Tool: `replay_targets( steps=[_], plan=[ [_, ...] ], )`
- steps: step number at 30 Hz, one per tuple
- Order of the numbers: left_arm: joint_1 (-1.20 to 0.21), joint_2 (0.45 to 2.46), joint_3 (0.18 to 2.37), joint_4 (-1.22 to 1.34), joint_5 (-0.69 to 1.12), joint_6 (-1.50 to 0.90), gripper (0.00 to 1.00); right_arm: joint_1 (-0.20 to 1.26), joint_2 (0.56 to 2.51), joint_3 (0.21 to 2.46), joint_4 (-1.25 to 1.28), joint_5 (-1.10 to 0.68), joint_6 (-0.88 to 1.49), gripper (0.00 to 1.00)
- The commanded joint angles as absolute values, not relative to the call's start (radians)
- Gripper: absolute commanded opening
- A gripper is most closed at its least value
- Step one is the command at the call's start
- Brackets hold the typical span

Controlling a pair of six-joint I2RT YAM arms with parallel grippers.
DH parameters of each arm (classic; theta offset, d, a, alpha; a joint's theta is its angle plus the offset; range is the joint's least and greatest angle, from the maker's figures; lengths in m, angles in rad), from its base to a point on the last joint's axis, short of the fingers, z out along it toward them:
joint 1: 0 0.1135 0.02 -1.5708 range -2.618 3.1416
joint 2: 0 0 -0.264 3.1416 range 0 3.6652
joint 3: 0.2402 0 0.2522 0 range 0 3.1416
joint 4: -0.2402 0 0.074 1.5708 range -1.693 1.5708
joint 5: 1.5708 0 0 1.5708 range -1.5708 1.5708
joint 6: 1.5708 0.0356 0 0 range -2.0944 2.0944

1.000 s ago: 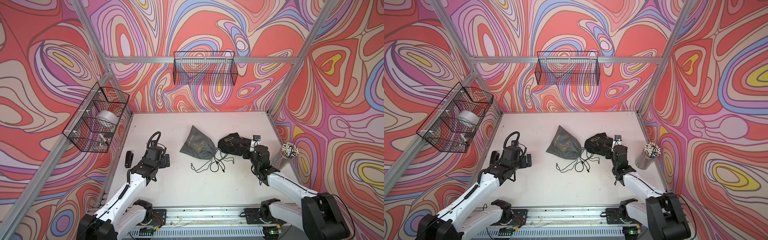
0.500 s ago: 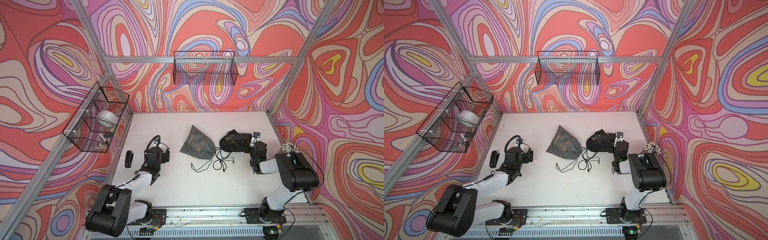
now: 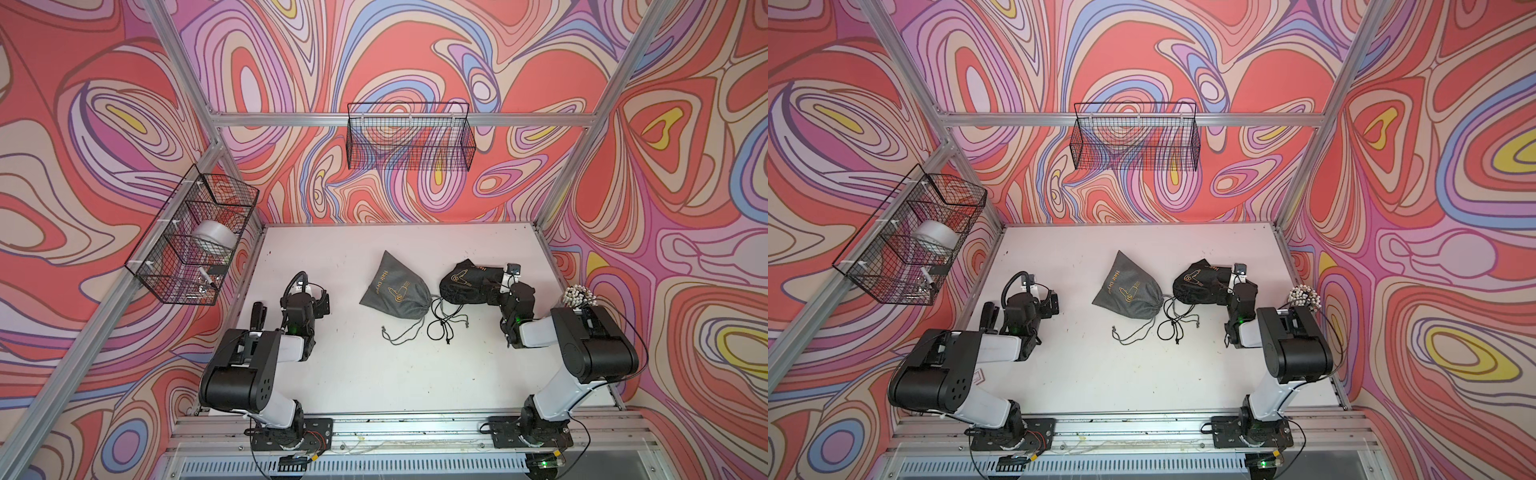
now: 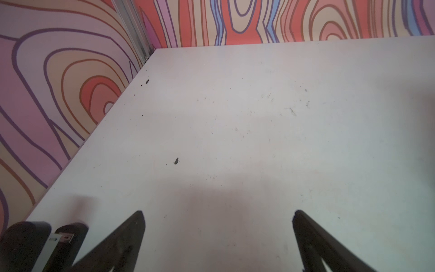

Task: Pack away hair dryers
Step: Reset both arms

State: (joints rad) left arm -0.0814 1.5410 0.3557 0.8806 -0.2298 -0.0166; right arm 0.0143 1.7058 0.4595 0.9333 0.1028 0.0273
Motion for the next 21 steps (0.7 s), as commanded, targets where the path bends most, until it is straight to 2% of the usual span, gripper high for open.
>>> replay_targets(
  steps=[1,21],
  plan=[
    [-0.095,1.549,0.35,0.962,-0.277,0.008,1.0,0.014,1.715,0.471,0.953,0.092,0.028,0.98],
    [-0.086,1.554,0.357,0.953,-0.256,0.001,1.0,0.014,1.715,0.471,0.951,0.093,0.029,0.98]
  ],
)
